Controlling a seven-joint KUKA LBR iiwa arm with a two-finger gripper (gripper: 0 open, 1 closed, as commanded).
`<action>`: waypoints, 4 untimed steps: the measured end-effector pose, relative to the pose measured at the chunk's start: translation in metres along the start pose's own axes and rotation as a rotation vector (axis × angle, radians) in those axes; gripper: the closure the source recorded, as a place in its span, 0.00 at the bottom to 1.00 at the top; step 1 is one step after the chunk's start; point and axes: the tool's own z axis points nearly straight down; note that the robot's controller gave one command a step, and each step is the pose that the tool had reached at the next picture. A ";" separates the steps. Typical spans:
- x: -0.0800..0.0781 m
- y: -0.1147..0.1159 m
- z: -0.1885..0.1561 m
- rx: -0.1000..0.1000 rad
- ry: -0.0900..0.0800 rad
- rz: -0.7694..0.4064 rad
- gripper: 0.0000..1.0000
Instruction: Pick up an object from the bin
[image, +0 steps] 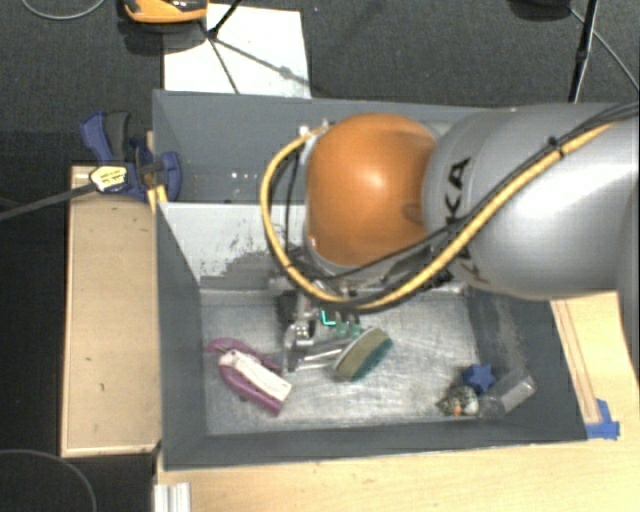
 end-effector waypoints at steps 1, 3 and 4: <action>-0.023 -0.055 0.157 -0.003 -0.008 -0.075 0.00; -0.035 -0.063 0.028 -0.001 -0.016 -0.113 1.00; -0.033 -0.063 0.033 -0.001 -0.008 -0.110 0.00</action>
Offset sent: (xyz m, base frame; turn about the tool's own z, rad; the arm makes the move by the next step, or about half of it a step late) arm 0.0214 -0.0558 -0.1564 -0.0756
